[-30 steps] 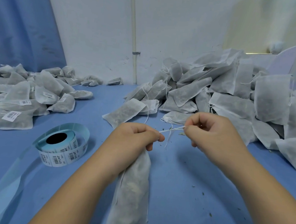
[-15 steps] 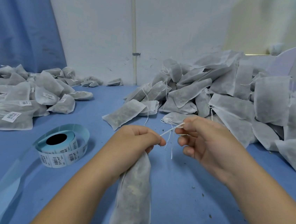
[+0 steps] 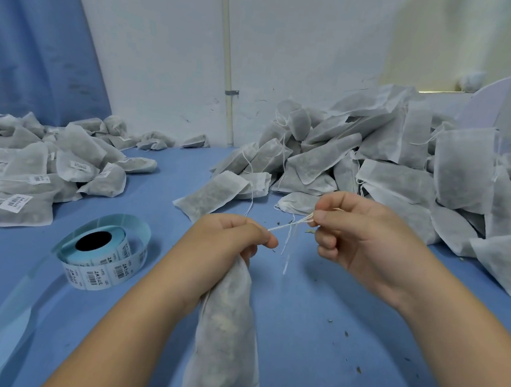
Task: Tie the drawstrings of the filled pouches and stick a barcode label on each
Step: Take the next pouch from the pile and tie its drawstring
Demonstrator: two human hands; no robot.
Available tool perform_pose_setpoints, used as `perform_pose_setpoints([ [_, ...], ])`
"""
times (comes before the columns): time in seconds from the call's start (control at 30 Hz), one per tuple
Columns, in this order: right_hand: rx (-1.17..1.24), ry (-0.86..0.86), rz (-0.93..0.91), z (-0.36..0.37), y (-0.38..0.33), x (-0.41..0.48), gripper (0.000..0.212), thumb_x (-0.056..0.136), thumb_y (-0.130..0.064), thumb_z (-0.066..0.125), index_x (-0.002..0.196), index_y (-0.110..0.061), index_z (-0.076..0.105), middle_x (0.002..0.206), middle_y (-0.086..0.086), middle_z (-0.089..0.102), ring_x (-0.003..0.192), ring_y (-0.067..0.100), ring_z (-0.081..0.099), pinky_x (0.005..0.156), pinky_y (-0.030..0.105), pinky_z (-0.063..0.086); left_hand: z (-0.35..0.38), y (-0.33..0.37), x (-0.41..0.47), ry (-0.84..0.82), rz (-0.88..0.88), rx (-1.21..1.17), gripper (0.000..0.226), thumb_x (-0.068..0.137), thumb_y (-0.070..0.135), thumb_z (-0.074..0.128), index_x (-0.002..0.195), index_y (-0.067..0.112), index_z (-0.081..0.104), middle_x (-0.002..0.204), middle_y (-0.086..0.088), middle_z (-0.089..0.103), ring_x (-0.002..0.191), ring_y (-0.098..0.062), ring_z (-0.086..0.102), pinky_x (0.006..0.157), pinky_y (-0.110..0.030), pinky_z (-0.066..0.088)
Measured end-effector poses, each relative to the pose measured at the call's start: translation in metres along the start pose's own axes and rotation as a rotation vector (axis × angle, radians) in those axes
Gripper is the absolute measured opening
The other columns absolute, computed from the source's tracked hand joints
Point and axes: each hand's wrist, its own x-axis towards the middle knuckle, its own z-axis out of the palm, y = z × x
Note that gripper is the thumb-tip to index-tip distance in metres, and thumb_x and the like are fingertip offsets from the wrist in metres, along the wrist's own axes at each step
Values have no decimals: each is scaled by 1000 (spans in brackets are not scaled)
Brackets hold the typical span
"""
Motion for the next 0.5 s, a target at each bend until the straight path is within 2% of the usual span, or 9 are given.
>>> perform_pose_setpoints([
  [0.1, -34, -19, 2, -4, -1, 1, 19, 81, 10, 59, 76, -9, 58, 62, 4, 54, 49, 14, 39, 46, 23, 36, -3, 0, 1, 1, 7, -10, 19, 62, 34, 64, 69, 21, 77, 54, 10, 48, 51, -13, 45, 65, -32, 37],
  [0.2, 92, -101, 59, -4, -2, 1, 22, 61, 9, 64, 71, -10, 57, 66, 8, 48, 48, 13, 35, 44, 23, 34, -4, 0, 1, -14, 20, -21, 17, 61, 32, 66, 66, 20, 76, 53, 9, 46, 48, -12, 43, 59, -30, 34],
  [0.23, 137, -120, 74, -4, -2, 2, 22, 60, 9, 61, 70, -10, 56, 65, 8, 48, 48, 13, 33, 44, 23, 33, -4, 0, 1, -15, 22, -20, 16, 61, 32, 66, 66, 20, 76, 52, 9, 45, 48, -12, 42, 58, -30, 33],
  [0.37, 211, -76, 74, -8, -2, 3, 16, 71, 6, 49, 74, -9, 55, 61, 4, 48, 49, 13, 33, 44, 22, 35, -5, -2, 2, 14, 17, -24, 14, 60, 30, 65, 64, 20, 74, 51, 9, 42, 47, -13, 40, 55, -30, 30],
  [0.5, -48, 92, 84, -11, 5, 6, 17, 89, 5, 51, 85, -6, 63, 61, 2, 53, 51, 14, 42, 47, 25, 38, -5, -3, 3, 11, 24, -47, 15, 60, 31, 64, 64, 20, 73, 51, 8, 42, 45, -12, 40, 54, -29, 29],
])
